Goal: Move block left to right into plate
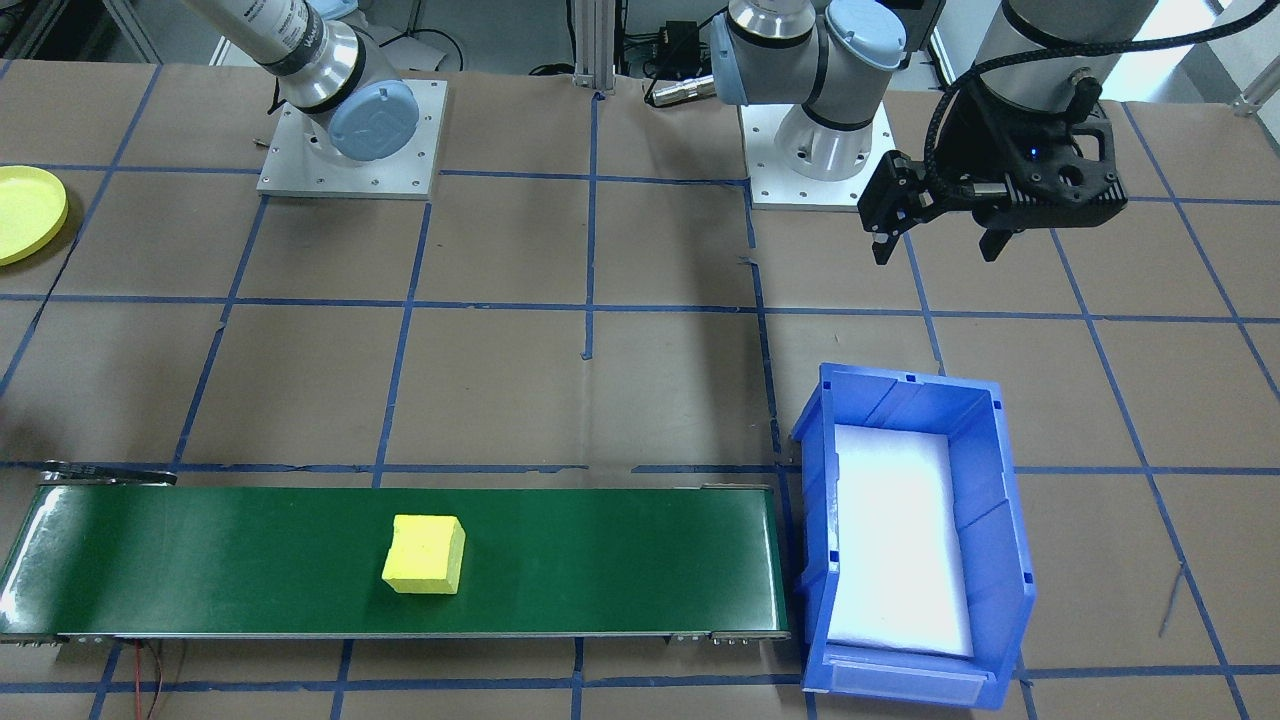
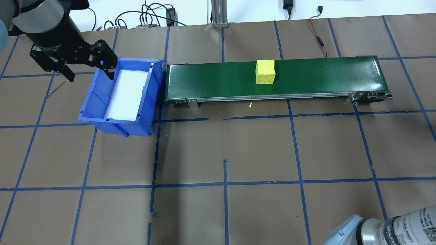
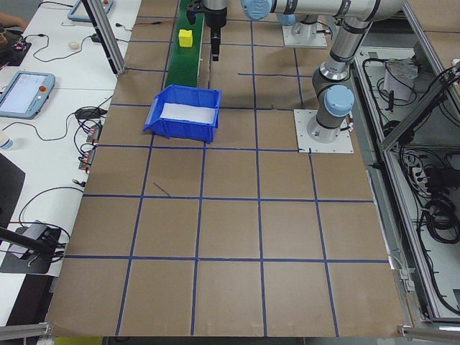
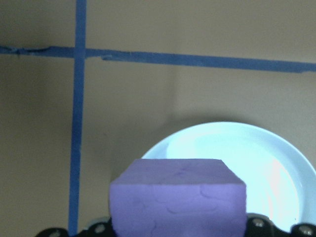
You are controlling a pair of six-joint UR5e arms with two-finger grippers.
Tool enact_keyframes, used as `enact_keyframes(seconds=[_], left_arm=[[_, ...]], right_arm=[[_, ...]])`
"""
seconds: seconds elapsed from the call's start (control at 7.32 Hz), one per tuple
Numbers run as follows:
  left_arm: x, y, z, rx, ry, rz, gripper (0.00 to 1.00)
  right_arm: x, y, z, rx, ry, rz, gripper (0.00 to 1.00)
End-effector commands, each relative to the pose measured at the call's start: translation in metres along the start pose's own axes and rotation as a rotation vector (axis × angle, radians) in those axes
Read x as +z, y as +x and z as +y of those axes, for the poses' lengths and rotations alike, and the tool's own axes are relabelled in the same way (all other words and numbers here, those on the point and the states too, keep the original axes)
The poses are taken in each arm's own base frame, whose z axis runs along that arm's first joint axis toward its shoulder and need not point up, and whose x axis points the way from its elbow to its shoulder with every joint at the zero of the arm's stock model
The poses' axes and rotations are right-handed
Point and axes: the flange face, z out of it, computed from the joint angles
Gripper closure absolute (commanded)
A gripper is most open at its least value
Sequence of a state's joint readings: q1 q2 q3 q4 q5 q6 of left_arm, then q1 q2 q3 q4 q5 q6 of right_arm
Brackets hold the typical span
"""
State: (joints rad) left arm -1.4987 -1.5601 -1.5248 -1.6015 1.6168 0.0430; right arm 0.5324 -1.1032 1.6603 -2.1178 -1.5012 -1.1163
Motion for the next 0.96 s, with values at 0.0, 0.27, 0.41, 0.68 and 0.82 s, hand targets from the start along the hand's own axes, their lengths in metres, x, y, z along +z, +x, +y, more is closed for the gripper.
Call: enact_keyframes(seconds=[0.0, 0.27, 0.41, 0.68, 0.82], left_arm=[[0.001, 0.000, 0.000, 0.000, -0.002, 0.000, 0.00], [0.000, 0.000, 0.001, 0.000, 0.000, 0.000, 0.00], [0.000, 0.000, 0.001, 0.000, 0.000, 0.000, 0.00], [0.000, 0.000, 0.001, 0.000, 0.000, 0.000, 0.00], [-0.001, 0.000, 0.001, 0.000, 0.002, 0.000, 0.00]], right_arm=[[0.035, 0.024, 0.035, 0.023, -0.016, -0.002, 0.53], [0.039, 0.029, 0.037, 0.021, -0.006, 0.000, 0.18], [0.037, 0.029, 0.036, 0.021, -0.001, 0.001, 0.05], [0.022, 0.028, 0.035, 0.018, 0.008, 0.027, 0.00], [-0.003, 0.023, 0.029, 0.016, 0.027, 0.065, 0.00]])
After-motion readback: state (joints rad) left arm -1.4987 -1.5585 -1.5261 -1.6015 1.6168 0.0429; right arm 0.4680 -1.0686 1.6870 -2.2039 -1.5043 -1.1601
